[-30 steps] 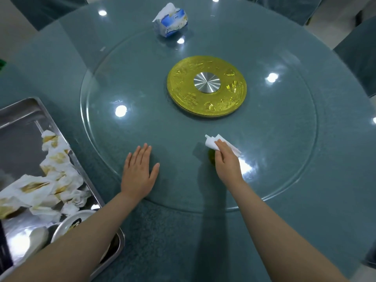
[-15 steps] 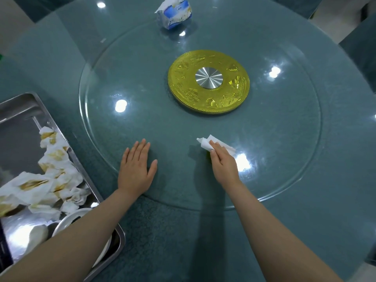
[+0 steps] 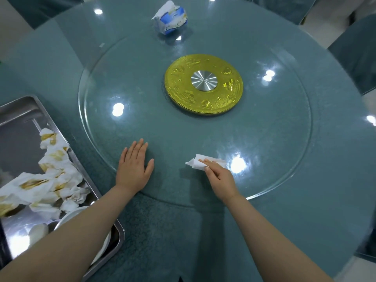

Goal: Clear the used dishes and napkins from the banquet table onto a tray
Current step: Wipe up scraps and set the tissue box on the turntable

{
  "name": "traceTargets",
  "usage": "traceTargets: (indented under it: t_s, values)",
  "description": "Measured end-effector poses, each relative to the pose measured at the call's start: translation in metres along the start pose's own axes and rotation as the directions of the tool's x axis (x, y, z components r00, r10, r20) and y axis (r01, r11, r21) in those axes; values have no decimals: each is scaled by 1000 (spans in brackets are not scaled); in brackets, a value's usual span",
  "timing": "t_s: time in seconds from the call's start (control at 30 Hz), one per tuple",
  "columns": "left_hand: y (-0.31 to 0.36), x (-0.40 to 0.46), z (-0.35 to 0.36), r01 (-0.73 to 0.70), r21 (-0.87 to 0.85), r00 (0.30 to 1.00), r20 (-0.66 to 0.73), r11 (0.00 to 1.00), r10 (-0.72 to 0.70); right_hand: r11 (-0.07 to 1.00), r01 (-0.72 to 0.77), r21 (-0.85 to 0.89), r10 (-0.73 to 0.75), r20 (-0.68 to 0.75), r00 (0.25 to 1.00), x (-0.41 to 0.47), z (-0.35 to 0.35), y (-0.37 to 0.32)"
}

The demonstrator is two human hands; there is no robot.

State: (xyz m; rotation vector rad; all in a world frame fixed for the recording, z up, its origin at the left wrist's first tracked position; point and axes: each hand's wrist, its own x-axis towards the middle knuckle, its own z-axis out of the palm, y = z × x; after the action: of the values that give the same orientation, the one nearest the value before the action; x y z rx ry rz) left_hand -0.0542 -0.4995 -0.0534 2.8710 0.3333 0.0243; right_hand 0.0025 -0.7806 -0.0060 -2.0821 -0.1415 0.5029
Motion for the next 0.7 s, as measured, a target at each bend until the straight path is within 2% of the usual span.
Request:
traceTargets:
  t_s: [0.1,0.2,0.43,0.6,0.7]
  values:
    - [-3,2,-3,-8,-49,1000,23,999,9,1000,-16,12,15,20,1000,-17,4,3]
    - [-7,5,-8,-5,-171,999,44,985,12,998,-48,41,47,9,999,-28,7,3]
    - [6,-1,-23,51,-445,997,81,894,-17,990,-122,72,122,8,993,-39,3,-11]
    - [36,-29,-28,51,-559,983,174,828,57,959,-281,44,265,223,938,-47,-15,-26]
    - [63,-40,-37,120,-673,949,294,730,114,947,-308,88,275,268,923,-58,-16,-29]
